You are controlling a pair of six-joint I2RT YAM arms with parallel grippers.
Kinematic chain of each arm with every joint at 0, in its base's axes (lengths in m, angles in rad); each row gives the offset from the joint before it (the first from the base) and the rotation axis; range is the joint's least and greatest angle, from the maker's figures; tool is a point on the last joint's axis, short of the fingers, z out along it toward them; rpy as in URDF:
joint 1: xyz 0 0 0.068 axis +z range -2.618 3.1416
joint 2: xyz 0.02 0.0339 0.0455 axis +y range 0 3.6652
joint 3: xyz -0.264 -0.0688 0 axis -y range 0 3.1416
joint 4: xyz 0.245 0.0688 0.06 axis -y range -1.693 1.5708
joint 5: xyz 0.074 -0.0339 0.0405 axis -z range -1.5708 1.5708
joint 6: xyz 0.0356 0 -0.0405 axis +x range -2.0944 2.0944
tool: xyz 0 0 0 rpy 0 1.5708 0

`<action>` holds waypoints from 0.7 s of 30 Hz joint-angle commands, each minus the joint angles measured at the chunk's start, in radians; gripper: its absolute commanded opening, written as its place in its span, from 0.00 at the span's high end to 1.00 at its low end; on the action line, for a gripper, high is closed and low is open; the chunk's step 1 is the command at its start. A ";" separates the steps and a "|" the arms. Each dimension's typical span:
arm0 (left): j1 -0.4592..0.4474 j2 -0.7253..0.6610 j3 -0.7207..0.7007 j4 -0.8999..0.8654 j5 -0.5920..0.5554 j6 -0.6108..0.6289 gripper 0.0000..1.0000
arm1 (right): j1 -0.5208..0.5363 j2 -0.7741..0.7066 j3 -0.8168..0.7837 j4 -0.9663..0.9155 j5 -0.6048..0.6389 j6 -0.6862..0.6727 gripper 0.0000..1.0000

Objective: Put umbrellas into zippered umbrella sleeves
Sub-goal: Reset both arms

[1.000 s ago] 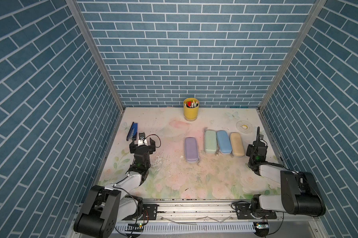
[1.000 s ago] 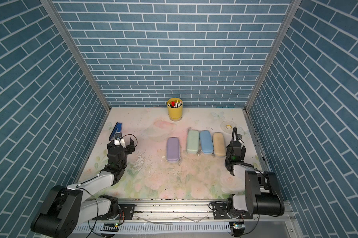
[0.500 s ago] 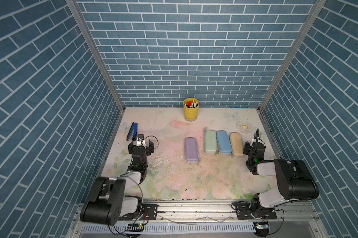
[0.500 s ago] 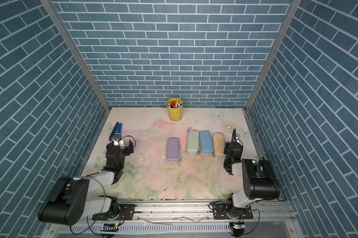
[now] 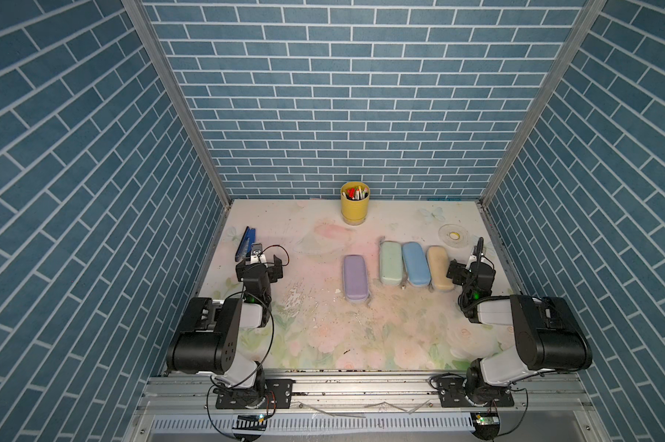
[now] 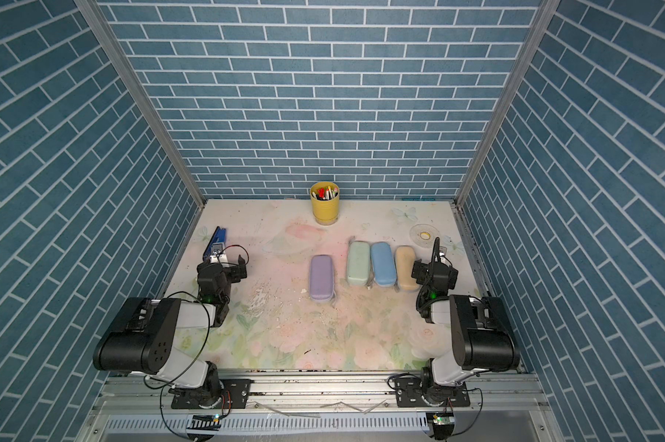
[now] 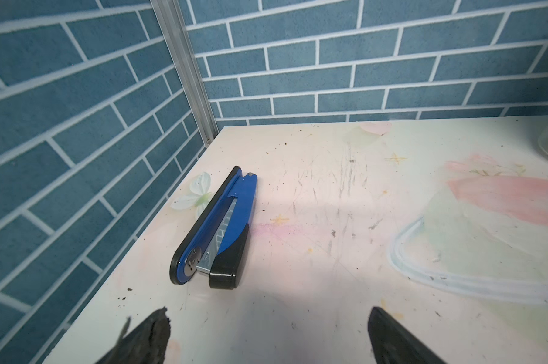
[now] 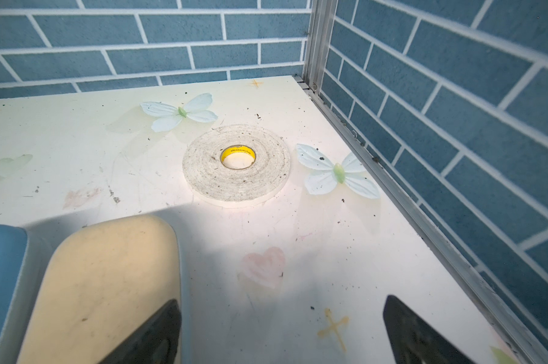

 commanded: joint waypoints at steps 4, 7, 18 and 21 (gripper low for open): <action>0.003 -0.006 -0.002 -0.019 0.003 -0.019 0.01 | -0.004 0.004 0.018 0.011 -0.003 -0.015 0.01; 0.003 -0.003 0.020 -0.054 0.022 -0.011 0.01 | -0.005 0.003 0.017 0.011 -0.004 -0.015 0.01; 0.001 -0.004 0.020 -0.057 0.026 -0.009 0.01 | -0.005 0.003 0.017 0.009 -0.004 -0.015 0.01; 0.002 -0.003 0.020 -0.058 0.026 -0.009 0.01 | -0.005 0.003 0.018 0.010 -0.003 -0.015 0.01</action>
